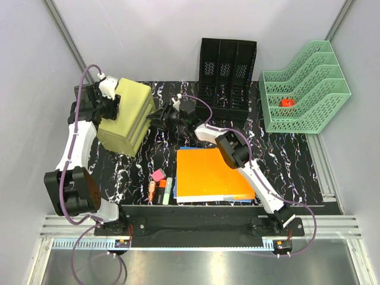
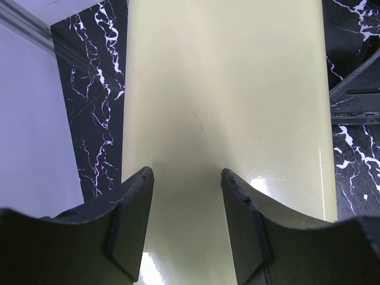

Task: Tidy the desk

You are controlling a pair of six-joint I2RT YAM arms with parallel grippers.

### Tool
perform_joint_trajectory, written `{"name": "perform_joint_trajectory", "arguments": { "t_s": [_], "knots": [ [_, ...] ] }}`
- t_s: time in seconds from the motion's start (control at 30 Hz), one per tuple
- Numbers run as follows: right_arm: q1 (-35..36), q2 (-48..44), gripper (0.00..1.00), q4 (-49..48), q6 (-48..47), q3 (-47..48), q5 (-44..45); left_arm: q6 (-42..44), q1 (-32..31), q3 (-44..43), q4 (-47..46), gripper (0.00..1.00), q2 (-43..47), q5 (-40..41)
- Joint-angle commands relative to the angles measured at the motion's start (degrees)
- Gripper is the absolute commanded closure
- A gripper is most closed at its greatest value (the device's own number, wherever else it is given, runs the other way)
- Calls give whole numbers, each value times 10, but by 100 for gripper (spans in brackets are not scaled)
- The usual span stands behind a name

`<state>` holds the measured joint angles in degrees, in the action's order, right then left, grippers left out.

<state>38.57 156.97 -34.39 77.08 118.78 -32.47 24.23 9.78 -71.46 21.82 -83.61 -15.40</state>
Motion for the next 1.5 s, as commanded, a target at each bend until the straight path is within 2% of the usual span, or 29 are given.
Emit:
{"name": "perform_joint_trajectory", "arguments": {
  "t_s": [0.0,0.07,0.2,0.27,0.57,0.7,0.83,0.87,0.97,1.1,1.2,1.3,1.47],
  "knots": [
    [6,24,42,-2,16,50,4,24,6,38,123,47,-17,21],
    [6,43,43,5,25,84,4,25,6,38,124,46,-16,22],
    [13,88,48,92,18,183,0,24,7,40,125,47,-9,20],
    [17,103,48,97,26,211,3,23,8,40,125,47,-7,18],
    [21,113,48,80,46,199,20,30,9,48,129,47,9,14],
    [25,121,51,76,54,208,23,29,10,46,132,47,13,10],
    [28,128,61,53,76,218,24,29,10,48,135,47,16,9],
    [27,128,67,43,79,217,23,32,9,50,135,47,19,10],
    [29,116,75,19,90,205,17,34,10,55,136,47,20,13],
    [27,69,82,-25,92,133,8,32,11,58,136,47,20,12],
    [20,5,82,-56,77,34,4,31,11,59,136,47,19,13],
    [11,-70,80,-75,51,-106,0,32,11,59,136,47,14,15],
    [-9,-160,80,-70,16,-231,-23,32,16,57,135,47,5,14]
  ]
}}
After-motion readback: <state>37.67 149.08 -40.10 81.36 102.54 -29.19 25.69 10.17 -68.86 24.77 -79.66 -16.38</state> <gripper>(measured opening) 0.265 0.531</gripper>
